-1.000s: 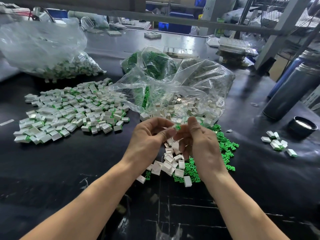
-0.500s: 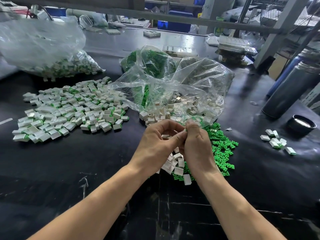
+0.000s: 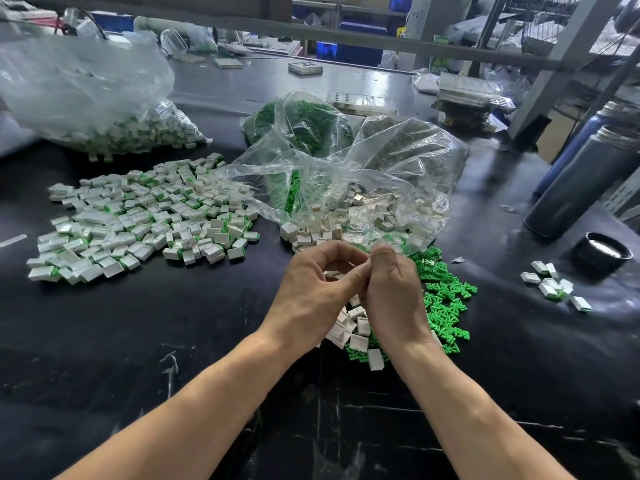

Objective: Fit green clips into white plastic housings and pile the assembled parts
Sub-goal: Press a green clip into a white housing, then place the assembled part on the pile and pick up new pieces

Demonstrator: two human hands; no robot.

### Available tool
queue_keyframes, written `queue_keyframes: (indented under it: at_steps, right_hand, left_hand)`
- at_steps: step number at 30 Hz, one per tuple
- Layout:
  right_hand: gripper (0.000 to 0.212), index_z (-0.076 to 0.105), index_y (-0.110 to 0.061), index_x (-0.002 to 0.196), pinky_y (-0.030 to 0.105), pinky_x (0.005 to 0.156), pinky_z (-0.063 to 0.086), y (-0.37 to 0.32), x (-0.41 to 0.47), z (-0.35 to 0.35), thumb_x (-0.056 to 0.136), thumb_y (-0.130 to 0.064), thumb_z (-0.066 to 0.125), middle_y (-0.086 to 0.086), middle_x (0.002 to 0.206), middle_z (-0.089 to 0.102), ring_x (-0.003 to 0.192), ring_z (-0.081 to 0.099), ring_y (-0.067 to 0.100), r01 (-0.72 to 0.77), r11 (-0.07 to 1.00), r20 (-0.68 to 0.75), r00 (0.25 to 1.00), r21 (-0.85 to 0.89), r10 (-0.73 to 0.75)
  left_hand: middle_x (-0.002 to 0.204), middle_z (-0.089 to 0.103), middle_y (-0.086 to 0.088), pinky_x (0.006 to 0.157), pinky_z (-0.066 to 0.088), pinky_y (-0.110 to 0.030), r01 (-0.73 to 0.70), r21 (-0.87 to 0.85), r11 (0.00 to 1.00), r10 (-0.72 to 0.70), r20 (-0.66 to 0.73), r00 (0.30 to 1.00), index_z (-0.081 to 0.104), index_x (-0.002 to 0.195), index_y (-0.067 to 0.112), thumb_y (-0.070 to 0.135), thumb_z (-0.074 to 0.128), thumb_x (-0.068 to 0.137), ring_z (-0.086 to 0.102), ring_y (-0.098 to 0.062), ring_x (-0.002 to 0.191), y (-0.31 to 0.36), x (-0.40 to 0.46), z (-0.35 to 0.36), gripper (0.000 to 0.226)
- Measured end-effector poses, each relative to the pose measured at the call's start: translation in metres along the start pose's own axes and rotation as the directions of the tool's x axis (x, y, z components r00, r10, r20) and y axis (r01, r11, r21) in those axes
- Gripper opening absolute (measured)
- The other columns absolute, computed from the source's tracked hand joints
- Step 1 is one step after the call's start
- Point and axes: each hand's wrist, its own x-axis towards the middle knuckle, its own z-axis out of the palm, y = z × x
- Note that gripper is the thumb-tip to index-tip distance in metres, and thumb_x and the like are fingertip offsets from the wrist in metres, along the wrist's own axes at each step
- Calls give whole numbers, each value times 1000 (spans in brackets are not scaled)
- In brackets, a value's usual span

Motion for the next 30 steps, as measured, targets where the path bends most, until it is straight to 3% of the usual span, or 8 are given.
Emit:
queue_keyframes:
  at_steps: [3,7,10,13,16,18,21,30]
  right_hand:
    - [65,78,-7,90,49,84,58,0,1,0,92,-49,29,12,86,77,89,74,28,-2,1000,13,1000,-10,3]
    - [62,77,-13,81,43,75,56,1,0,1,93,-52,30,0,73,74,76,71,20,10,999,-12,1000,-33,-10]
    - [66,77,-9,84,47,80,56,2,-1,2,98,-55,32,1,77,75,80,72,22,-10,999,38,999,54,8]
    - [68,73,-18,78,39,65,45,3,0,-5,102,-67,32,-4,66,67,62,60,11,34,999,33,999,15,-34]
    - [42,71,-23,84,33,59,37,2,2,-16,106,-50,48,4,75,69,57,52,11,146,989,-8,989,7,-146]
    - [23,72,-24,91,30,57,39,1,1,-20,104,-38,60,3,79,70,59,53,9,198,980,30,980,27,-199]
    - [6,74,-27,93,31,63,47,-1,-1,-20,97,-31,71,-7,79,71,69,60,10,235,972,69,970,-28,-232]
    - [4,73,-22,94,27,64,47,-4,-2,-20,97,-25,73,-6,77,71,67,62,6,150,985,102,985,-82,-142]
  left_hand:
    - [94,76,-12,81,59,-42,4,8,1000,-4,-6,1000,75,95,14,20,76,93,71,-22,83,-1,0,0,6]
    - [94,76,-12,81,59,-41,10,17,1000,-10,-10,1000,75,96,13,21,76,93,72,-23,84,0,1,0,8]
    - [91,76,-6,71,59,-31,0,31,1000,0,-20,1000,75,97,14,21,77,92,73,-19,79,3,1,-2,9]
    - [91,76,0,79,58,-32,-14,101,995,21,-69,997,74,98,19,24,78,91,73,-18,86,4,3,-9,10]
    - [93,76,0,81,59,-29,-7,136,991,23,-114,993,74,98,21,22,78,90,73,-18,90,2,7,-18,9]
    - [91,78,1,75,56,-17,-4,98,995,15,-116,993,75,97,17,18,79,89,74,-11,86,3,8,-21,10]
    - [91,78,4,75,54,-12,-16,103,995,26,-100,995,75,98,15,15,79,88,74,-6,86,4,9,-24,11]
    - [92,77,2,80,60,-24,-31,209,977,45,-64,997,73,103,16,13,81,86,74,-12,88,1,8,-22,18]
